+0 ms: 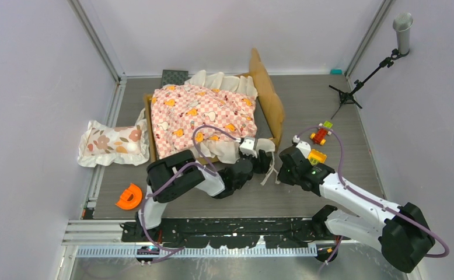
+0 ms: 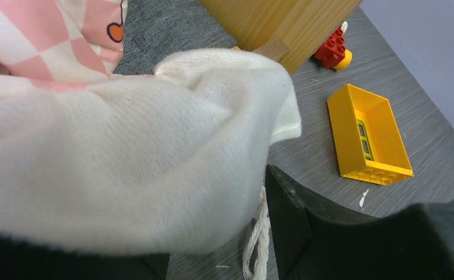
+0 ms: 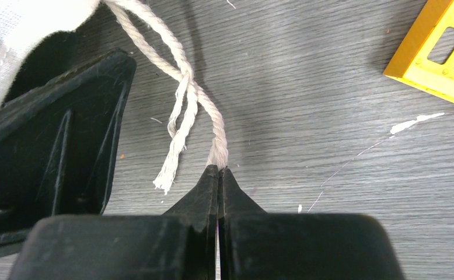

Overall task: Set up the pet bed
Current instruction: Tie the ropes to the bed frame.

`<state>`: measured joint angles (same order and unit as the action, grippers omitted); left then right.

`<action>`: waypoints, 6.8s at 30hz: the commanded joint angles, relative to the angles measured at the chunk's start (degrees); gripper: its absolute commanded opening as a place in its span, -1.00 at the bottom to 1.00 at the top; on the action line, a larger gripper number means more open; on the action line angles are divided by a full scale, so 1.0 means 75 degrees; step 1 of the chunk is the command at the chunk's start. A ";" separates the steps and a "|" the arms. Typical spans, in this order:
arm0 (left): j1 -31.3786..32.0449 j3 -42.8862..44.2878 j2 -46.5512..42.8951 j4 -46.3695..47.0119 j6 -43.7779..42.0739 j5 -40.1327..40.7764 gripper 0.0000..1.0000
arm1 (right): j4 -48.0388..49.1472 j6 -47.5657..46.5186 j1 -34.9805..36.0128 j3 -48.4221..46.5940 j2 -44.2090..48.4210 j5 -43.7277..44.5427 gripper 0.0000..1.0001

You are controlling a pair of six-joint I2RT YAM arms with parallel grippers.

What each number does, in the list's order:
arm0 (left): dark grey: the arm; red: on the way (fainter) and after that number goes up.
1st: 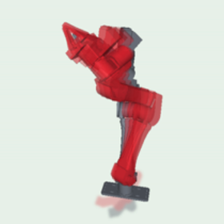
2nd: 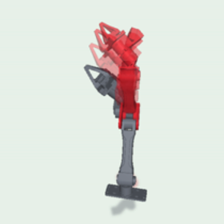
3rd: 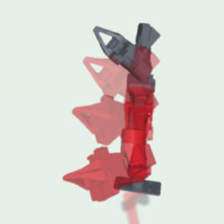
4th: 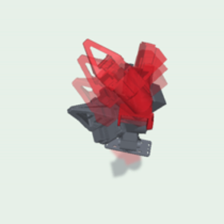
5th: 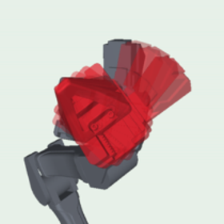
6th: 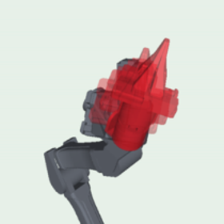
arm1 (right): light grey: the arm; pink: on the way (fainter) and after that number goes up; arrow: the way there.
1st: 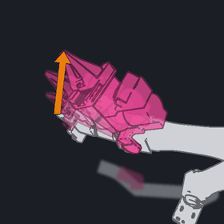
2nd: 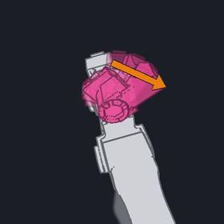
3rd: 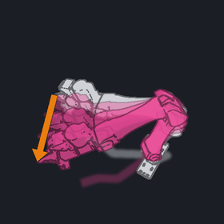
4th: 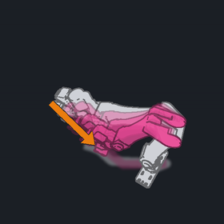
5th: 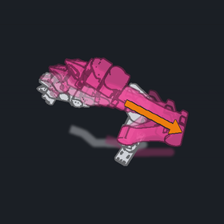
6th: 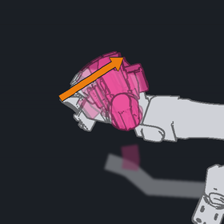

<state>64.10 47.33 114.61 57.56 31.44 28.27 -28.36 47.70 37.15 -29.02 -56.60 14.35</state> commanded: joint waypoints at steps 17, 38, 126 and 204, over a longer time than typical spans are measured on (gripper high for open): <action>-0.0077 0.1014 0.1086 0.0153 0.1064 0.0584 -0.24 | 0.0055 0.0200 0.0024 -0.0028 0.0364 -0.0196 -0.99; -0.0138 -0.0118 0.0704 0.1079 0.1111 0.0353 -0.04 | 0.0023 0.0156 0.0027 0.0002 0.0419 -0.0138 -0.99; -0.0322 0.0270 0.0974 0.1569 0.1545 0.0101 -0.92 | 0.0853 0.0474 -0.0045 0.0040 0.0361 -0.0099 -0.99; -0.0318 -0.0522 0.0568 0.2427 0.1180 -0.0751 -1.00 | 0.4347 -0.3203 -0.0712 -0.1599 -0.3856 -0.0275 -0.99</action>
<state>61.67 43.92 121.67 72.20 40.25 23.99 4.71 20.64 32.10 -38.17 -84.82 9.13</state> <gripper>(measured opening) 0.053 0.020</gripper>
